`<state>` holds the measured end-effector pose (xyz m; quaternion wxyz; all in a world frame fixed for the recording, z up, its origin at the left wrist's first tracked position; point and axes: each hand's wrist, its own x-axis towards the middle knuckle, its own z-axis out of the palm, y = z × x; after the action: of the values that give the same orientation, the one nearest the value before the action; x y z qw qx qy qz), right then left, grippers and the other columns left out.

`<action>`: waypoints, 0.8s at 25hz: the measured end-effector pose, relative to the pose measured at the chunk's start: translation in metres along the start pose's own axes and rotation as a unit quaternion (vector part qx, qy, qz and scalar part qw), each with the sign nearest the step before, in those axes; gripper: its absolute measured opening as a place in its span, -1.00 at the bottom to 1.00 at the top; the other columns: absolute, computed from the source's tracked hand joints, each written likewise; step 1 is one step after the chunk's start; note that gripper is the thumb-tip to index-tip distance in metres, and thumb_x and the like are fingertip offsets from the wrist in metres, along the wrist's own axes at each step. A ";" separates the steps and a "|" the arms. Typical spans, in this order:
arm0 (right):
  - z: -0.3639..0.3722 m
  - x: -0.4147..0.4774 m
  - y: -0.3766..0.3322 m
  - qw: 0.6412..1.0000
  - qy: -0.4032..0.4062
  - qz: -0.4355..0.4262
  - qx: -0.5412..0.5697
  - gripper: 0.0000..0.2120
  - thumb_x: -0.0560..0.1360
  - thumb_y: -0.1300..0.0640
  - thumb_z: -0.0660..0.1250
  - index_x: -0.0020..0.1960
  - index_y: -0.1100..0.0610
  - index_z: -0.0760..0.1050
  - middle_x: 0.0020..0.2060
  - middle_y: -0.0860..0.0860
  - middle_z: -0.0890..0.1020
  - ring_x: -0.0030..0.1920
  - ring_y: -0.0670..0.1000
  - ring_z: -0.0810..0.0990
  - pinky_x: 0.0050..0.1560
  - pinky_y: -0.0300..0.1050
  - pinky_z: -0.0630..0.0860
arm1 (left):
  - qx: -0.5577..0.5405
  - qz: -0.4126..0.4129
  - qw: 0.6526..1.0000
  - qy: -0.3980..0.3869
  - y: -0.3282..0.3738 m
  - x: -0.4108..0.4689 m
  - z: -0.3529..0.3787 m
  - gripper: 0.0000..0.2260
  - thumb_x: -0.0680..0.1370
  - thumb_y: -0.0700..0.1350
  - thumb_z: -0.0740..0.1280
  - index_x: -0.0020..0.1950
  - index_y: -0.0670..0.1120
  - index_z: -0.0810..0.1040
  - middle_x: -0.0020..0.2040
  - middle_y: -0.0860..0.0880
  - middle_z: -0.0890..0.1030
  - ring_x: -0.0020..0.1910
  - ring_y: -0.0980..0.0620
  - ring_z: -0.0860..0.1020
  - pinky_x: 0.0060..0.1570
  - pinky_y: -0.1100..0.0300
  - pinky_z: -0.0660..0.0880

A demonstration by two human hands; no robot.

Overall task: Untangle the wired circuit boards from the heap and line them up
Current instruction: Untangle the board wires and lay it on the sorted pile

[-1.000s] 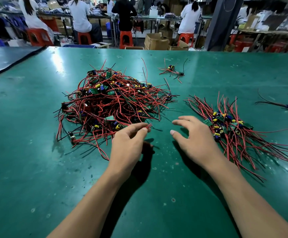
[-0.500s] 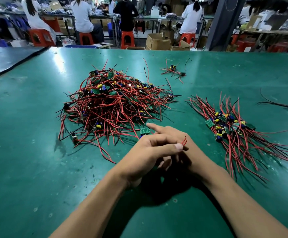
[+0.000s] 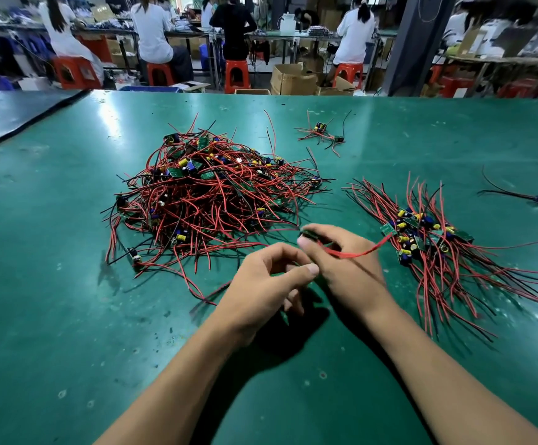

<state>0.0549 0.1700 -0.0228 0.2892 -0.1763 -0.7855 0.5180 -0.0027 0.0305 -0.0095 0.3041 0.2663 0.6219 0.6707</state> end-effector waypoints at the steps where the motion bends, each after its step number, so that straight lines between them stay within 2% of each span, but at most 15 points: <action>1: -0.002 0.005 0.003 0.999 0.027 0.020 0.017 -0.81 0.49 0.12 0.48 0.10 0.11 0.67 -0.12 -0.01 0.73 -0.17 -0.09 0.66 -0.04 -0.11 0.62 | 0.090 0.040 0.995 0.036 -0.003 0.001 -0.001 -0.91 0.51 -0.19 0.43 -0.15 -0.16 0.56 -0.43 -0.04 0.52 -0.55 0.06 0.45 -0.49 0.28 0.38; 3: -0.008 0.013 0.002 0.990 0.065 0.069 0.103 -0.89 0.52 0.12 0.46 0.02 0.12 0.67 -0.24 0.01 0.70 -0.32 -0.07 0.58 -0.28 -0.21 0.52 | 0.266 0.107 0.953 0.095 -0.009 0.003 0.000 -0.85 0.49 -0.12 0.45 -0.24 -0.11 0.57 -0.44 -0.01 0.57 -0.49 0.09 0.47 -0.39 0.24 0.42; 4: -0.010 0.015 -0.001 0.981 0.073 0.093 0.153 -0.94 0.52 0.11 0.46 -0.05 0.10 0.67 -0.28 0.00 0.69 -0.37 -0.07 0.56 -0.35 -0.23 0.48 | 0.315 0.123 0.933 0.121 -0.010 0.004 0.000 -0.86 0.48 -0.10 0.46 -0.24 -0.10 0.58 -0.41 0.01 0.59 -0.44 0.11 0.50 -0.33 0.25 0.43; 5: -0.011 0.015 -0.004 0.970 0.076 0.113 0.201 -0.93 0.51 0.10 0.46 -0.11 0.10 0.66 -0.31 -0.01 0.68 -0.41 -0.07 0.54 -0.40 -0.26 0.45 | 0.331 0.129 0.924 0.141 -0.011 0.005 0.000 -0.89 0.47 -0.11 0.46 -0.23 -0.08 0.60 -0.38 0.04 0.62 -0.38 0.13 0.53 -0.28 0.28 0.43; 7: -0.014 0.016 -0.010 0.946 0.066 0.140 0.286 -0.84 0.47 0.02 0.45 -0.15 0.12 0.63 -0.38 -0.01 0.63 -0.49 -0.09 0.47 -0.48 -0.29 0.40 | 0.314 0.126 0.926 0.167 -0.011 0.010 -0.004 -0.95 0.47 -0.13 0.45 -0.19 -0.05 0.63 -0.30 0.08 0.65 -0.29 0.18 0.58 -0.22 0.36 0.45; 10: -0.021 0.016 -0.018 0.918 -0.025 0.182 0.352 -0.62 0.34 -0.15 0.44 -0.16 0.19 0.60 -0.46 -0.04 0.50 -0.55 -0.10 0.33 -0.50 -0.27 0.23 | 0.302 0.116 0.929 0.179 -0.013 0.014 -0.013 -0.96 0.49 -0.17 0.44 -0.13 -0.03 0.65 -0.19 0.08 0.68 -0.21 0.14 0.63 -0.12 0.33 0.52; 12: -0.023 0.012 -0.020 0.908 -0.119 0.203 0.345 -0.62 0.35 -0.19 0.46 -0.26 0.16 0.62 -0.49 -0.05 0.44 -0.57 -0.11 0.30 -0.48 -0.24 0.16 | 0.229 0.098 0.952 0.177 -0.013 0.016 -0.016 -0.93 0.52 -0.23 0.41 -0.11 -0.08 0.65 -0.19 0.00 0.69 -0.21 0.02 0.66 -0.09 0.19 0.58; 14: -0.020 0.006 -0.021 0.903 -0.206 0.208 0.315 -0.67 0.39 -0.16 0.49 -0.29 0.12 0.66 -0.49 -0.05 0.48 -0.57 -0.14 0.36 -0.54 -0.33 0.21 | 0.025 0.047 0.989 0.138 -0.008 0.016 -0.014 -0.91 0.55 -0.26 0.37 -0.13 -0.14 0.63 -0.19 -0.13 0.68 -0.28 -0.09 0.66 -0.17 0.03 0.63; 16: -0.016 0.001 -0.021 0.895 -0.262 0.204 0.297 -0.69 0.37 -0.15 0.53 -0.17 0.11 0.70 -0.43 0.00 0.58 -0.50 -0.13 0.53 -0.56 -0.36 0.35 | -0.152 -0.021 0.986 0.067 0.000 0.014 -0.012 -0.89 0.55 -0.15 0.38 -0.14 -0.14 0.64 -0.20 -0.18 0.66 -0.38 -0.06 0.63 -0.31 0.09 0.61; 17: -0.014 -0.001 -0.021 0.895 -0.270 0.203 0.293 -0.66 0.34 -0.16 0.56 -0.11 0.11 0.70 -0.39 0.04 0.61 -0.45 -0.08 0.59 -0.54 -0.32 0.43 | -0.171 -0.040 0.983 0.044 0.002 0.013 -0.011 -0.85 0.52 -0.07 0.40 -0.13 -0.15 0.65 -0.21 -0.17 0.65 -0.40 -0.02 0.61 -0.34 0.13 0.59; 19: -0.011 0.000 -0.019 0.901 -0.253 0.199 0.291 -0.59 0.33 -0.17 0.58 -0.07 0.15 0.66 -0.27 0.19 0.64 -0.36 0.05 0.63 -0.34 -0.17 0.58 | -0.163 -0.056 0.985 0.023 0.003 0.011 -0.008 -0.77 0.43 0.02 0.44 -0.13 -0.15 0.63 -0.27 -0.11 0.63 -0.44 0.02 0.58 -0.36 0.16 0.58; 20: -0.011 0.001 -0.018 0.909 -0.236 0.192 0.285 -0.58 0.35 -0.18 0.57 -0.08 0.17 0.64 -0.21 0.25 0.62 -0.32 0.09 0.61 -0.25 -0.09 0.58 | -0.156 -0.057 0.986 0.021 0.002 0.010 -0.007 -0.76 0.42 0.04 0.44 -0.13 -0.13 0.62 -0.28 -0.09 0.61 -0.43 0.01 0.58 -0.35 0.16 0.58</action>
<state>0.0614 0.1709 -0.0030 0.0286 -0.1061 -0.6005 0.7920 -0.0148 0.0337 -0.0078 0.3665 0.1651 0.5303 0.7464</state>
